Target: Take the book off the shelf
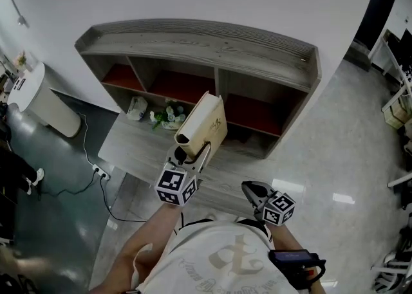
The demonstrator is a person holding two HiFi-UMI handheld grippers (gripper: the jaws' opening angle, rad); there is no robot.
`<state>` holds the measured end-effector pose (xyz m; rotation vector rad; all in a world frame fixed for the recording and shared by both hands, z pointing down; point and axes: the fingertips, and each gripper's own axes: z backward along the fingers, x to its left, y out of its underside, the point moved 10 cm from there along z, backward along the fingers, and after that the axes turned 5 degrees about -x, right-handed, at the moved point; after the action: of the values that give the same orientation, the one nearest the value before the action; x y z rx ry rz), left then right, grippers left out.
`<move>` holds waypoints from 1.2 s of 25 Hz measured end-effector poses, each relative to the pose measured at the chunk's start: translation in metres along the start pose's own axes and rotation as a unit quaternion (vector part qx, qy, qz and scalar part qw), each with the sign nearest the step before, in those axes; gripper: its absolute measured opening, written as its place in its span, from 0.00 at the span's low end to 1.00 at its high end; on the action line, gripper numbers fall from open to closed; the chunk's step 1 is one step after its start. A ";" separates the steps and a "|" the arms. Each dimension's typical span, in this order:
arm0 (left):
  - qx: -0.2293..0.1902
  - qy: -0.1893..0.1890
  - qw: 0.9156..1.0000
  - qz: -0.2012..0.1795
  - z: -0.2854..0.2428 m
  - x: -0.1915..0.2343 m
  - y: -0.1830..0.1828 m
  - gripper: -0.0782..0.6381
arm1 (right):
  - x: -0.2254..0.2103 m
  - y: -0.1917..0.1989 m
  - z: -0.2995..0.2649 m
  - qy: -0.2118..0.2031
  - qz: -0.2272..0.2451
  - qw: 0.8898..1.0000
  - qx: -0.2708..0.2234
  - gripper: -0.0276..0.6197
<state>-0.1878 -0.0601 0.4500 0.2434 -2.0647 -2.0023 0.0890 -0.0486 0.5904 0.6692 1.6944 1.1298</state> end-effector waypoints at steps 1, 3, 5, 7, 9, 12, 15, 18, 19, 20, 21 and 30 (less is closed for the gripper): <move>0.002 0.000 1.000 0.001 0.003 0.000 0.002 0.43 | 0.002 0.000 0.000 0.000 0.001 1.000 0.001 0.05; 0.006 -0.001 1.000 0.005 0.011 0.001 0.006 0.43 | 0.007 0.001 -0.001 -0.001 0.003 1.000 0.005 0.05; 0.009 -0.002 1.000 0.010 0.019 0.003 0.012 0.43 | 0.012 0.002 -0.003 -0.001 0.005 1.000 0.008 0.05; 0.013 -0.004 1.000 0.013 0.028 0.005 0.019 0.43 | 0.016 0.004 -0.005 -0.003 0.008 1.000 0.012 0.05; 0.017 -0.009 1.000 0.017 0.037 0.008 0.026 0.43 | 0.019 0.005 -0.008 -0.005 0.012 1.000 0.015 0.05; 0.025 -0.017 0.999 0.022 0.049 0.012 0.036 0.43 | 0.025 0.005 -0.010 -0.001 0.026 0.999 0.021 0.05; 0.033 -0.022 0.999 0.026 0.061 0.016 0.045 0.43 | 0.029 0.005 -0.011 0.005 0.039 0.999 0.025 0.05; 0.038 -0.027 0.998 0.033 0.072 0.019 0.053 0.43 | 0.033 0.005 -0.013 0.006 0.041 0.999 0.025 0.05; 0.040 -0.028 0.998 0.035 0.075 0.019 0.056 0.43 | 0.034 0.005 -0.013 0.006 0.041 0.999 0.024 0.05; 0.042 -0.030 0.998 0.037 0.079 0.019 0.059 0.43 | 0.035 0.006 -0.013 0.007 0.041 0.999 0.024 0.05; 0.044 -0.032 0.998 0.041 0.082 0.019 0.062 0.43 | 0.036 0.006 -0.013 0.008 0.041 0.999 0.023 0.05; 0.062 -0.039 0.996 0.051 0.105 0.022 0.083 0.43 | 0.043 0.009 -0.012 0.017 0.049 0.998 0.027 0.05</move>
<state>-0.2354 0.0373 0.5325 0.0815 -2.2044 -1.8544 0.0610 -0.0137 0.5823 0.7780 1.7433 1.1727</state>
